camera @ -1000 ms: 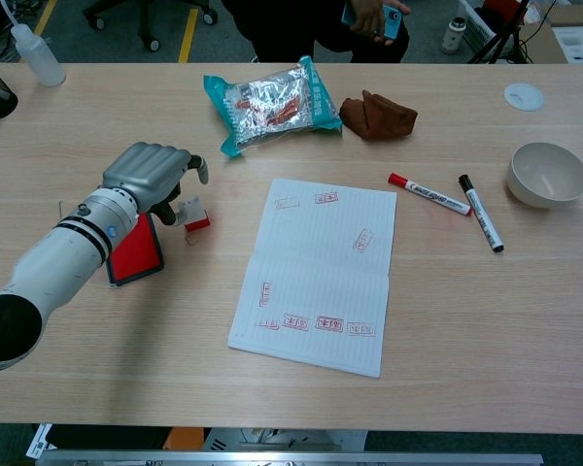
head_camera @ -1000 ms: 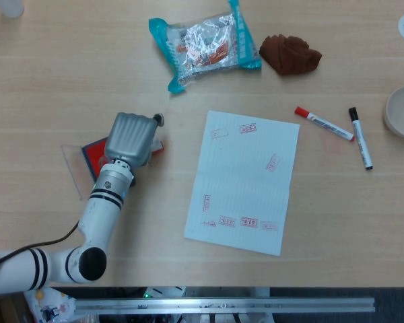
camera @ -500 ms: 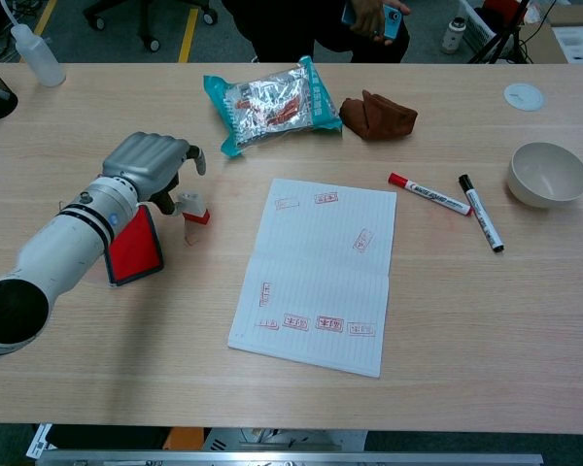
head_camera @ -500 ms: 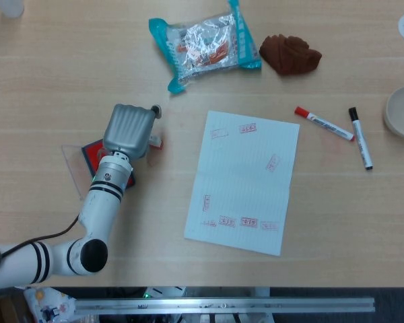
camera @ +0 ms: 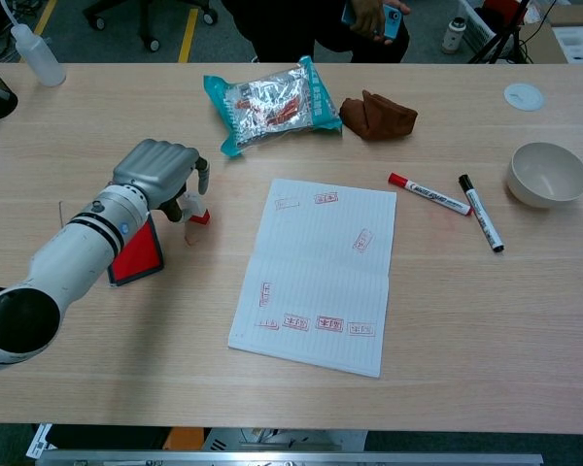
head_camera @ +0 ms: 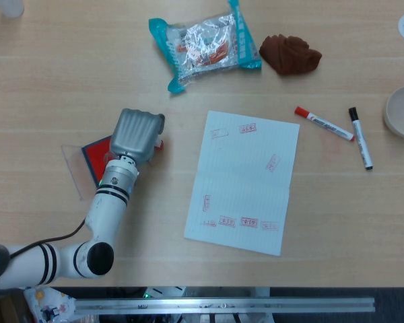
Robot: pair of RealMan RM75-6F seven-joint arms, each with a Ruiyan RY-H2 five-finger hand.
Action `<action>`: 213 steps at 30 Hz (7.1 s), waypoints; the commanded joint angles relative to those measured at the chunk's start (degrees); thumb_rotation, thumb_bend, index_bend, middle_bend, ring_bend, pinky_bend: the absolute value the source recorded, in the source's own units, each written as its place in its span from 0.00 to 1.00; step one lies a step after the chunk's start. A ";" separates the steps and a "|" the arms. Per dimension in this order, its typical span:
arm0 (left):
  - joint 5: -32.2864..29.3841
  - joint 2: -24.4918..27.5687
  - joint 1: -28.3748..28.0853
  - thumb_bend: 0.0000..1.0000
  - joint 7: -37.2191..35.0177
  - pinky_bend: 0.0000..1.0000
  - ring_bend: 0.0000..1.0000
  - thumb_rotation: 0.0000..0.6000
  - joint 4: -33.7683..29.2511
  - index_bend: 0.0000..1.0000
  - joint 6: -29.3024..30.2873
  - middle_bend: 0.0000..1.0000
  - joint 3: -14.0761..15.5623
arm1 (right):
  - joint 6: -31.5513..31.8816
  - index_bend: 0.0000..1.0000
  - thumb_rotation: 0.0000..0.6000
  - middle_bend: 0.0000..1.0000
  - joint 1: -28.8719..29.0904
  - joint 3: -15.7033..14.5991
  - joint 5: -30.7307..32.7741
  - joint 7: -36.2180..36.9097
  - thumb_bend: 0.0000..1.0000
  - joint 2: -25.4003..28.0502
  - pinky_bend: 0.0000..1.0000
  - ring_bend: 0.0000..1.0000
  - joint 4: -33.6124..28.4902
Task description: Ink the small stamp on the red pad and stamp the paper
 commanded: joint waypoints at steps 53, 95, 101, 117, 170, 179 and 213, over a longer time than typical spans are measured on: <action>4.02 -1.45 0.69 0.27 -1.36 1.00 1.00 1.00 2.85 0.61 -0.23 1.00 1.29 | 0.18 0.20 1.00 0.33 -0.46 -0.03 -0.18 1.42 0.21 -0.02 0.19 0.18 0.76; 22.23 7.76 8.18 0.27 3.73 1.00 1.00 1.00 5.45 0.62 3.19 1.00 12.05 | 0.84 0.20 1.00 0.33 -0.45 -0.51 -1.38 1.76 0.21 -1.11 0.19 0.18 1.28; 23.08 7.77 8.77 0.27 3.70 1.00 1.00 1.00 6.75 0.62 2.93 1.00 11.62 | 0.93 0.20 1.00 0.33 -0.51 -0.53 -1.42 1.66 0.21 -1.20 0.19 0.18 1.22; 24.67 9.03 10.31 0.27 4.43 1.00 1.00 1.00 6.43 0.63 1.77 1.00 11.78 | 0.89 0.20 1.00 0.33 -0.60 -0.64 -1.48 1.14 0.21 -1.31 0.19 0.18 0.88; 32.61 9.89 7.31 0.27 12.48 1.00 1.00 1.00 -12.00 0.63 0.74 1.00 8.81 | 0.73 0.20 1.00 0.33 -0.57 -0.35 -1.37 2.26 0.20 -1.34 0.19 0.18 1.97; 32.71 4.17 5.62 0.27 17.26 1.00 1.00 1.00 -12.76 0.63 -1.16 1.00 8.79 | 0.93 0.20 1.00 0.33 -0.88 -0.33 -0.99 2.63 0.21 -1.02 0.19 0.18 2.22; 28.84 -8.63 2.57 0.27 23.54 1.00 1.00 1.00 0.57 0.63 -3.52 1.00 7.88 | 0.84 0.20 1.00 0.33 -1.38 -0.32 -0.28 3.19 0.21 -0.85 0.19 0.18 3.21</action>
